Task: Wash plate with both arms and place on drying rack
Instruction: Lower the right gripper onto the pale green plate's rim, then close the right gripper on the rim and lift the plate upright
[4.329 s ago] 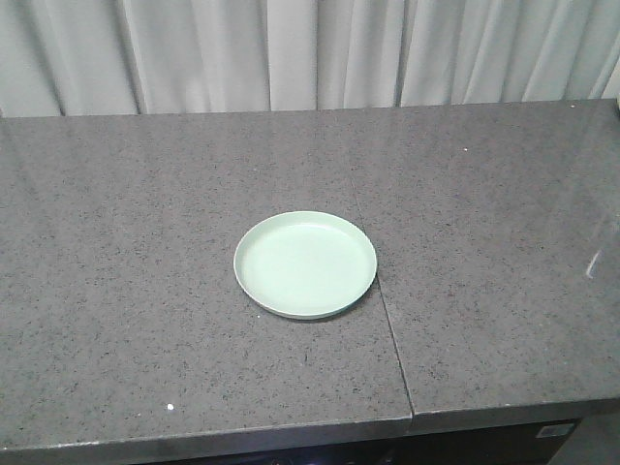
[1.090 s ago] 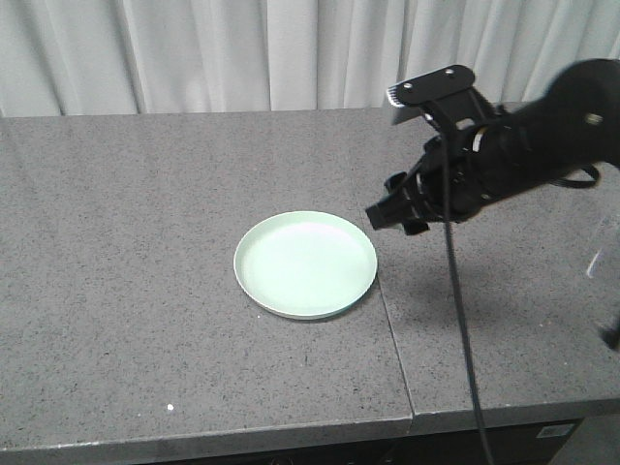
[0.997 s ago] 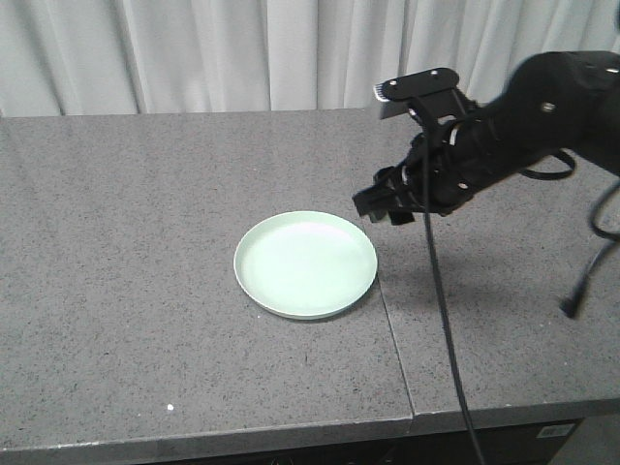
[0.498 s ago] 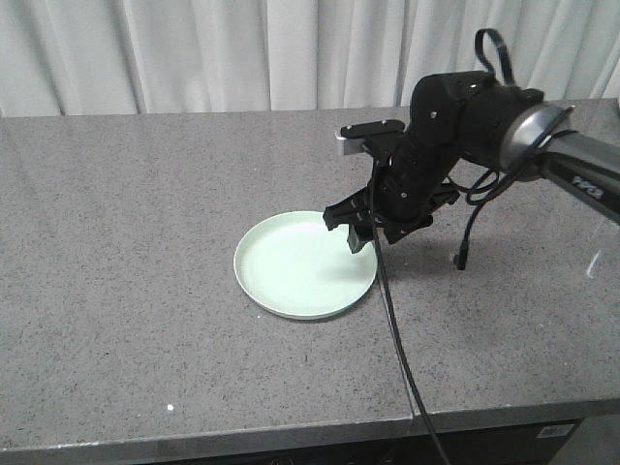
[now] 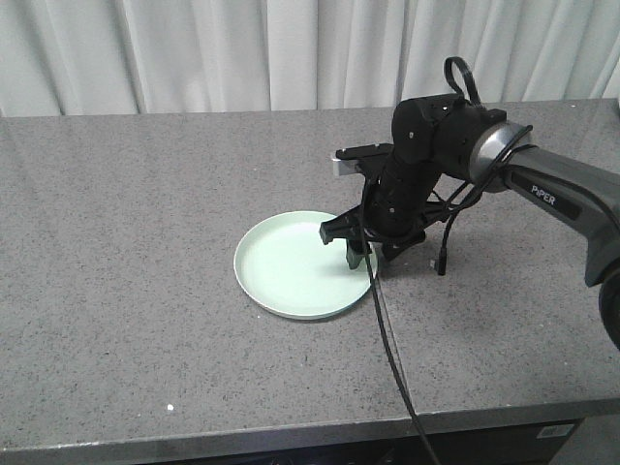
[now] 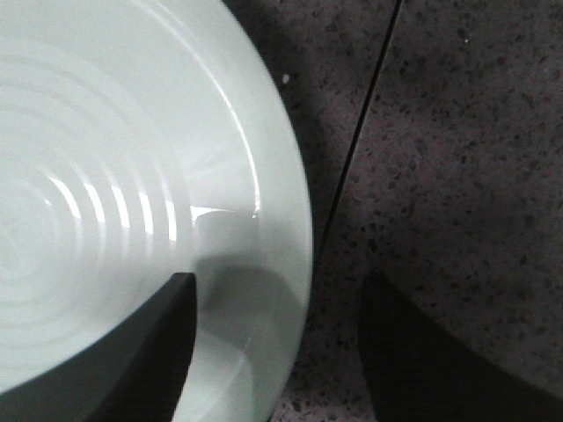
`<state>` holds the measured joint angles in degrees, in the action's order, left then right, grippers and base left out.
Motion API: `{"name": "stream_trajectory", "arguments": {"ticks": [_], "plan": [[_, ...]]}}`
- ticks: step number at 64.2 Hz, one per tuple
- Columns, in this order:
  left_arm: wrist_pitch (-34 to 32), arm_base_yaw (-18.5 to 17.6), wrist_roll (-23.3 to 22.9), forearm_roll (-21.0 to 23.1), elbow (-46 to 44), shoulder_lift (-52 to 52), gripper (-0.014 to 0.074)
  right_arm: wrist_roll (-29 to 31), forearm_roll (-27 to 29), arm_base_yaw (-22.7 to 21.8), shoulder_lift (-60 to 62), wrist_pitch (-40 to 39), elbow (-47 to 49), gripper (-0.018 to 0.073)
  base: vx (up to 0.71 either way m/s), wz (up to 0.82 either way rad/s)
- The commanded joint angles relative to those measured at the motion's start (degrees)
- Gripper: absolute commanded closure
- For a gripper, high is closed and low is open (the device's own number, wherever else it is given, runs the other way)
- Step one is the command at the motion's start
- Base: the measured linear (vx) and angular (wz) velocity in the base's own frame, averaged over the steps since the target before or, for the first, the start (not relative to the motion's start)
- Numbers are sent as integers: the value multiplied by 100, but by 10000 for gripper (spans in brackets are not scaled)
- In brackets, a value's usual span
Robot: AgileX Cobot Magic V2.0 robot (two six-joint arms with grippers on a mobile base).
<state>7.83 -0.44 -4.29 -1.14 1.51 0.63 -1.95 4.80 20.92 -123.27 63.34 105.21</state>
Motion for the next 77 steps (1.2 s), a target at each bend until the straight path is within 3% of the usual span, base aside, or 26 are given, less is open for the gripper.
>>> {"name": "stream_trajectory", "arguments": {"ticks": [1,9,20,39,56,77], "plan": [[-417,-1,-65,1,89,92,599,-19,-22,-16,274,-124,174,179,0,0],[-417,-1,-65,1,89,92,599,-19,-22,-16,268,-124,174,287,0,0],[-417,-1,-65,1,89,92,599,-19,-22,-16,268,-112,174,578,0,0],[-417,-1,-65,1,89,92,599,-50,-9,-16,682,-628,-194,568,0,0],[-417,-1,-65,1,89,92,599,11,-145,-22,2010,-2659,-1907,568,0,0],[-417,-1,-65,1,89,92,599,42,-480,-35,3625,-4462,-3900,568,0,0]]}}
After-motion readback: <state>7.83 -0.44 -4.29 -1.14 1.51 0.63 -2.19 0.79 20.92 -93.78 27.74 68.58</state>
